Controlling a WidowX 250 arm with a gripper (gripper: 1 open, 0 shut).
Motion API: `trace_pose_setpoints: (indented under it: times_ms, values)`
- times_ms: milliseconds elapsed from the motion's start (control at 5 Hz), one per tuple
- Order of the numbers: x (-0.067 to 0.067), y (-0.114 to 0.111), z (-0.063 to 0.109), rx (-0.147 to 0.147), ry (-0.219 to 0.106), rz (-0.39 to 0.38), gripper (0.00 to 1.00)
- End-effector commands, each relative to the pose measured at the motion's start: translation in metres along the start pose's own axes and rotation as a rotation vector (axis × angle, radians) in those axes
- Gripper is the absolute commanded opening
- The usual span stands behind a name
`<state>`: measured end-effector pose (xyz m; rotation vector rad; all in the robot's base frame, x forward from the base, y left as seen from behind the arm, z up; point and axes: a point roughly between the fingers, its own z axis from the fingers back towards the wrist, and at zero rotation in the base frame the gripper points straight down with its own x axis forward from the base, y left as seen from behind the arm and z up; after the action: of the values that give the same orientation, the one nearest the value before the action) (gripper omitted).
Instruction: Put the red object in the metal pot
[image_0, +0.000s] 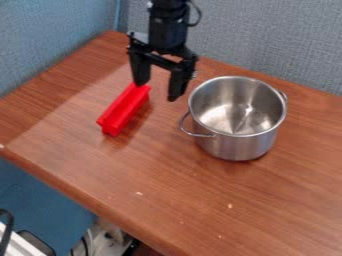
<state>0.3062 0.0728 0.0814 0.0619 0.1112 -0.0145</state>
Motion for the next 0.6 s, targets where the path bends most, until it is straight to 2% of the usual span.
trace_pose_setpoints:
  times_ms: [0,200,400]
  values:
    - [-0.004,0.023,0.003,0.022,-0.040,0.063,1.00]
    - [-0.005,0.032,-0.005,0.044,-0.047,0.109,1.00]
    - [-0.004,0.033,-0.007,0.061,-0.067,0.104,1.00]
